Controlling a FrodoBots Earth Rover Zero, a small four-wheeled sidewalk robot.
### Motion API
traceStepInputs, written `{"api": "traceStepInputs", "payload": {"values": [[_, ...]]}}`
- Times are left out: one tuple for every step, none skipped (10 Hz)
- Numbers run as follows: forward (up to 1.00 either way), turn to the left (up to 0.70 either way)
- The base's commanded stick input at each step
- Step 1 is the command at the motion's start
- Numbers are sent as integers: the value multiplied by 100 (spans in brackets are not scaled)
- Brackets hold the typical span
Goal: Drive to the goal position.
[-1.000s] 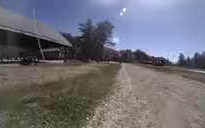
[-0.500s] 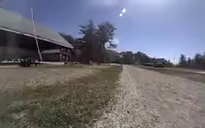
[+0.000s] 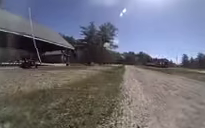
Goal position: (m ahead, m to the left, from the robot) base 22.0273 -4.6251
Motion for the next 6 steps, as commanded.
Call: {"api": "traceStepInputs", "payload": {"values": [[70,0],[70,0],[70,0],[70,0],[70,0],[70,0]]}}
